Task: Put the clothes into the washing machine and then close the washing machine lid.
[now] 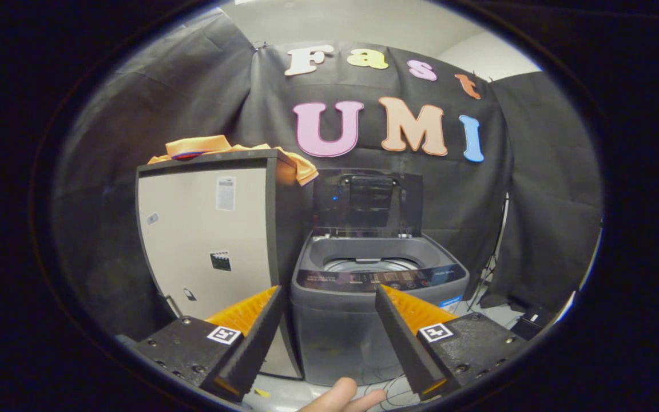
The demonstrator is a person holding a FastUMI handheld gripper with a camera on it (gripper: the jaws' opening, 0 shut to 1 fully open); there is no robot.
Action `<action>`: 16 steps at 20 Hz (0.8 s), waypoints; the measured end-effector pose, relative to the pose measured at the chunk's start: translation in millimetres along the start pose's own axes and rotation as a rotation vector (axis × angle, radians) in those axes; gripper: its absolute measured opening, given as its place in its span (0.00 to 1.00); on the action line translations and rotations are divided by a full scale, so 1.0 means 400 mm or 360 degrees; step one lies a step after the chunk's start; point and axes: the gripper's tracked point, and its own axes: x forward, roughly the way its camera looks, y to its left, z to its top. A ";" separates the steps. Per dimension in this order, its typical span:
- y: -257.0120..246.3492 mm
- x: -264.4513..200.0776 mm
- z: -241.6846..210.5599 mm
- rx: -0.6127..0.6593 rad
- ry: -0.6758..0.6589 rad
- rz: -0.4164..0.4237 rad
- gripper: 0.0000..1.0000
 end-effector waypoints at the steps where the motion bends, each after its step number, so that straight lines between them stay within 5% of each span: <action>1: 0.013 0.013 0.016 0.0022 -0.0003 0.0013 0.98; 16: 0.264 0.179 0.394 0.0085 -0.0133 0.0083 0.97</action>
